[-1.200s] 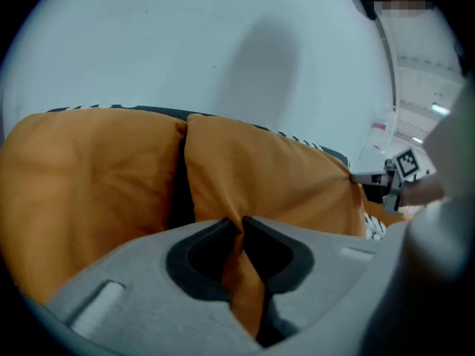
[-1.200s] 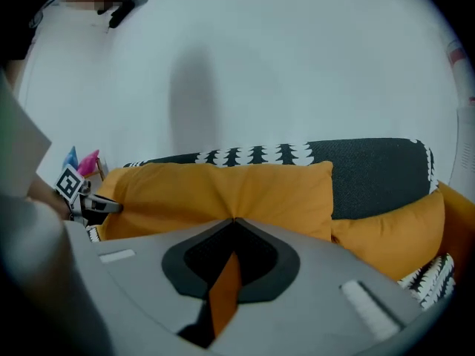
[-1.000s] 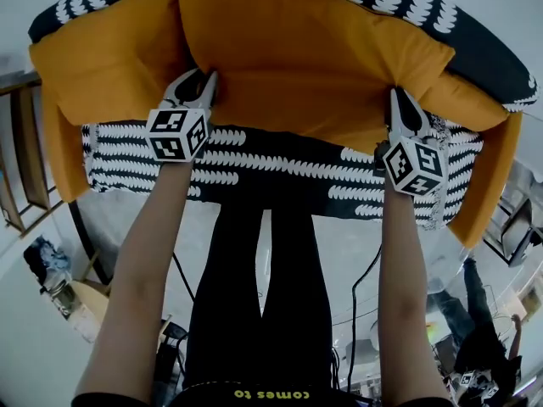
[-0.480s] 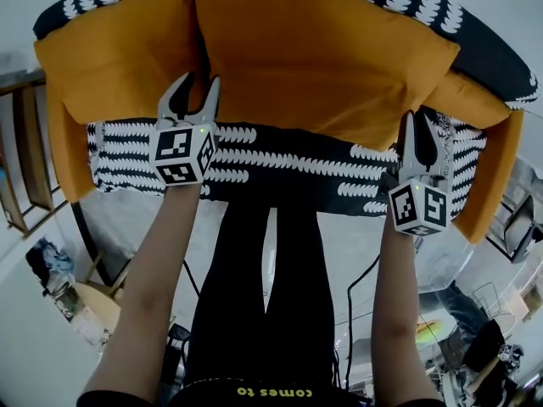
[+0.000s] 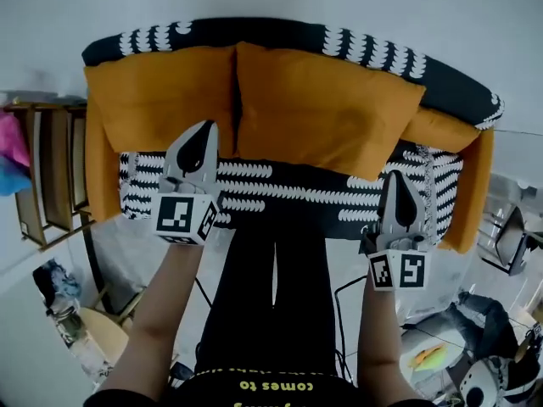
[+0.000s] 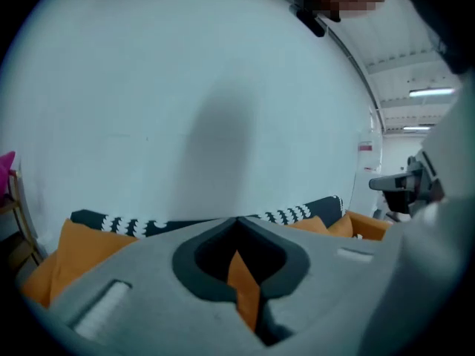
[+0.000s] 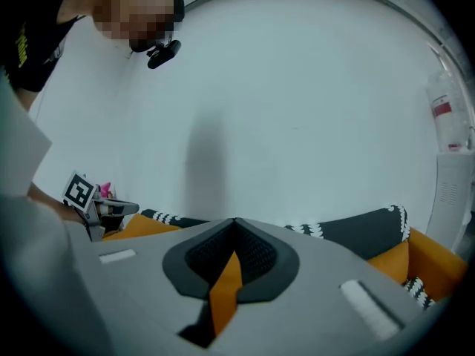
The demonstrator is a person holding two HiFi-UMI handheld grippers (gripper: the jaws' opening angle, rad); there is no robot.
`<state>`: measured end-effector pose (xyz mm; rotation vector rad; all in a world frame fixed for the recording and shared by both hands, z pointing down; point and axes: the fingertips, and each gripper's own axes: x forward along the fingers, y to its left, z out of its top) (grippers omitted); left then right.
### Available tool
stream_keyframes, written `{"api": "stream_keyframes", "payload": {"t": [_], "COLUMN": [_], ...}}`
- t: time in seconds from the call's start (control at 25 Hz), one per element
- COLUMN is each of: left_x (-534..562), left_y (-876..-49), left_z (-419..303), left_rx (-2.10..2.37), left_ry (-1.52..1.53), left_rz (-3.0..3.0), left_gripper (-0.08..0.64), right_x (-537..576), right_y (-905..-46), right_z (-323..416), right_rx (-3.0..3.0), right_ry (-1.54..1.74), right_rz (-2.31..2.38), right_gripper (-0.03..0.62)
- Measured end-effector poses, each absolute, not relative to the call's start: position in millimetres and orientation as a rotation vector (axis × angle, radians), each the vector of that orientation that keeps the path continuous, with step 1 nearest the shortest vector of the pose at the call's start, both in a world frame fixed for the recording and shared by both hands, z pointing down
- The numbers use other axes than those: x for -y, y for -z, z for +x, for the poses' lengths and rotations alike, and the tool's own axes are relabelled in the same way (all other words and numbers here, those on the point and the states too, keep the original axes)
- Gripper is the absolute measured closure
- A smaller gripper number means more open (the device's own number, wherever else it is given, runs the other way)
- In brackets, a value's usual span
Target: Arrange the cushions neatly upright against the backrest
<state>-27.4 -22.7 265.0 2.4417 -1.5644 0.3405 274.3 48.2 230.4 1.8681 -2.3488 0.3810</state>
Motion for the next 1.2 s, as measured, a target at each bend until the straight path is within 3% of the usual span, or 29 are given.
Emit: {"api": "stream_keyframes", "payload": {"t": [0.52, 1.2], "left_x": [-32.1, -52.2], "left_y": [-100.5, -42.1], "left_z": [-41.2, -43.3], "left_rx": [1.572, 1.455], "left_ry": [-0.239, -0.171], "left_rz": [2.580, 2.662], "left_gripper": [0.560, 0.560], "right_x": [-72.8, -93.0], "right_y": [-40.2, -0.7], "right_z": [198.3, 167.9], "right_rx": [2.543, 2.525], "right_ry": [-0.169, -0.144], "right_rz": [1.838, 1.847], "right_gripper": [0.581, 0.581]}}
